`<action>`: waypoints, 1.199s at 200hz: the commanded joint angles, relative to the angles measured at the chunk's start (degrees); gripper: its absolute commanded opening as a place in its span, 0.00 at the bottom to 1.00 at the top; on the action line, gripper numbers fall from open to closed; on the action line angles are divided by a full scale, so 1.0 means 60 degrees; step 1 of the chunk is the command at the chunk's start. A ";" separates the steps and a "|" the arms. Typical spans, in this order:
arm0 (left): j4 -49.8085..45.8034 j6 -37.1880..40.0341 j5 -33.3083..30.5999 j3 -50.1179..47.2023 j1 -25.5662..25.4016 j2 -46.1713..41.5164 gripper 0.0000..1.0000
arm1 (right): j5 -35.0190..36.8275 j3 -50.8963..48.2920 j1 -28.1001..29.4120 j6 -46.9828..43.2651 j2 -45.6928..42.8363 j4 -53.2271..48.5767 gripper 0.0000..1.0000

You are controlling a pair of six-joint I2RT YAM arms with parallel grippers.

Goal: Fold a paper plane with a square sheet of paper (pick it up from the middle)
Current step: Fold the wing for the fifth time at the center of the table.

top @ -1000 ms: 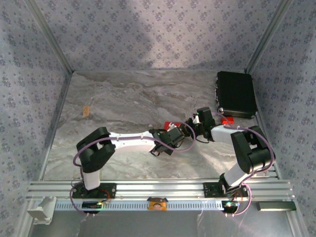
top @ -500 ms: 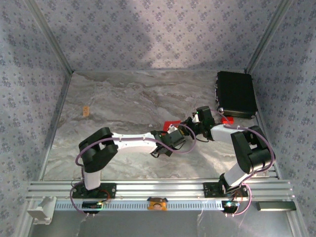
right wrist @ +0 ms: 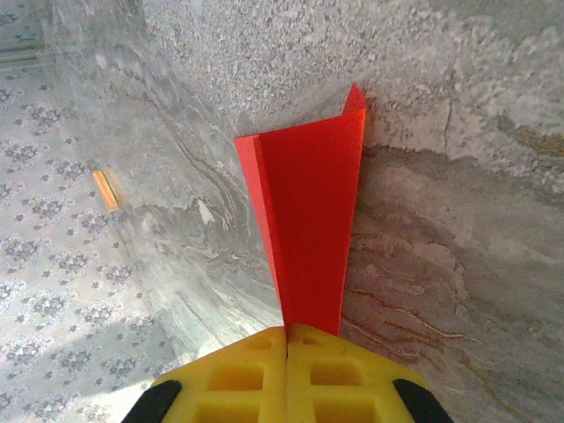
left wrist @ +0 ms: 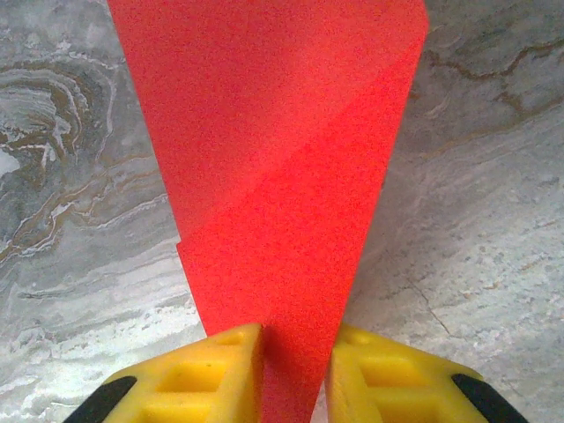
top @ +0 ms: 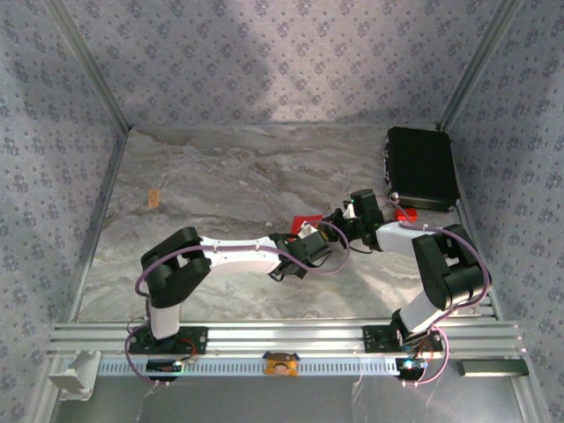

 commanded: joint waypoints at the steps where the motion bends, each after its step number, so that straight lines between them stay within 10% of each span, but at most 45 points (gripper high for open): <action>1: -0.0131 -0.0070 -0.0272 -0.0125 -0.0057 -0.0106 0.24 | -0.0079 0.0171 0.0055 0.0027 -0.0014 -0.0091 0.00; 240: -0.0373 -0.0334 -0.0389 0.0022 -0.0042 0.0121 0.22 | -0.0089 0.0123 0.0023 0.0047 0.0039 -0.0033 0.00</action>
